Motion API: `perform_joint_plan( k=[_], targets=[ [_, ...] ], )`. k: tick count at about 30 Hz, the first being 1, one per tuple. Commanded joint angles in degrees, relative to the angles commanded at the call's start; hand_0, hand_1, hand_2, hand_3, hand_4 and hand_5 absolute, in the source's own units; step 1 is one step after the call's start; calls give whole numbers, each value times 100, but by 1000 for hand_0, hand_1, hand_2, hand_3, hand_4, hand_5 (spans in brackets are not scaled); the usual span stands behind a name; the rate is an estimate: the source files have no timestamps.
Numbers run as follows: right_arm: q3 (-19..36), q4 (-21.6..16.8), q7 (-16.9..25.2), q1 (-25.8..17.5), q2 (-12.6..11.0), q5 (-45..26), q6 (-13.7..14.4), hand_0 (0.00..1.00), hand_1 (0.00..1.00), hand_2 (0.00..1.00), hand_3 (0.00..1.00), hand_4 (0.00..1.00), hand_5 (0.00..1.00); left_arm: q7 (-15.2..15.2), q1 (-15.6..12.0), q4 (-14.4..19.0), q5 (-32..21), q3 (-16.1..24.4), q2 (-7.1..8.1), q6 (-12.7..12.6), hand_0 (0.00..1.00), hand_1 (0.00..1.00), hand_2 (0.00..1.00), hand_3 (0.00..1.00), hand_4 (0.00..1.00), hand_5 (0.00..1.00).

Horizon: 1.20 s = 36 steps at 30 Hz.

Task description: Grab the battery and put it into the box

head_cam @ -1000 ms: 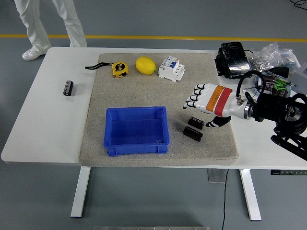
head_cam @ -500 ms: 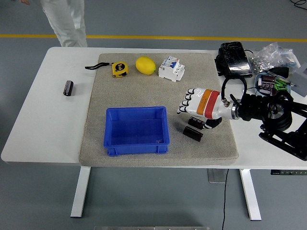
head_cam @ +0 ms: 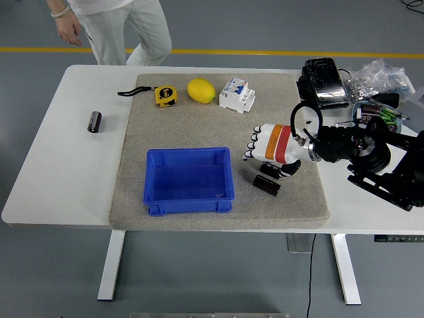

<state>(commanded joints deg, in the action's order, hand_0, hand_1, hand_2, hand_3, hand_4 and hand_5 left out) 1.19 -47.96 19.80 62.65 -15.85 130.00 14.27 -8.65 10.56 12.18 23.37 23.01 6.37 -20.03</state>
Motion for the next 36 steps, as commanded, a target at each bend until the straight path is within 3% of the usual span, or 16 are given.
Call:
perform_joint_plan(
  k=[4, 36],
  targets=[
    [90, 142, 104, 3, 35, 0, -136, 781, 728, 768, 785, 942, 226, -4, 20, 6, -1, -9, -4, -3, 677, 655, 742, 626, 642, 485],
    [240, 668, 217, -299, 201, 0, -178, 780, 724, 763, 780, 936, 240, -16, 111, 43, 42, -31, -58, 23, 676, 670, 745, 626, 642, 485]
  ],
)
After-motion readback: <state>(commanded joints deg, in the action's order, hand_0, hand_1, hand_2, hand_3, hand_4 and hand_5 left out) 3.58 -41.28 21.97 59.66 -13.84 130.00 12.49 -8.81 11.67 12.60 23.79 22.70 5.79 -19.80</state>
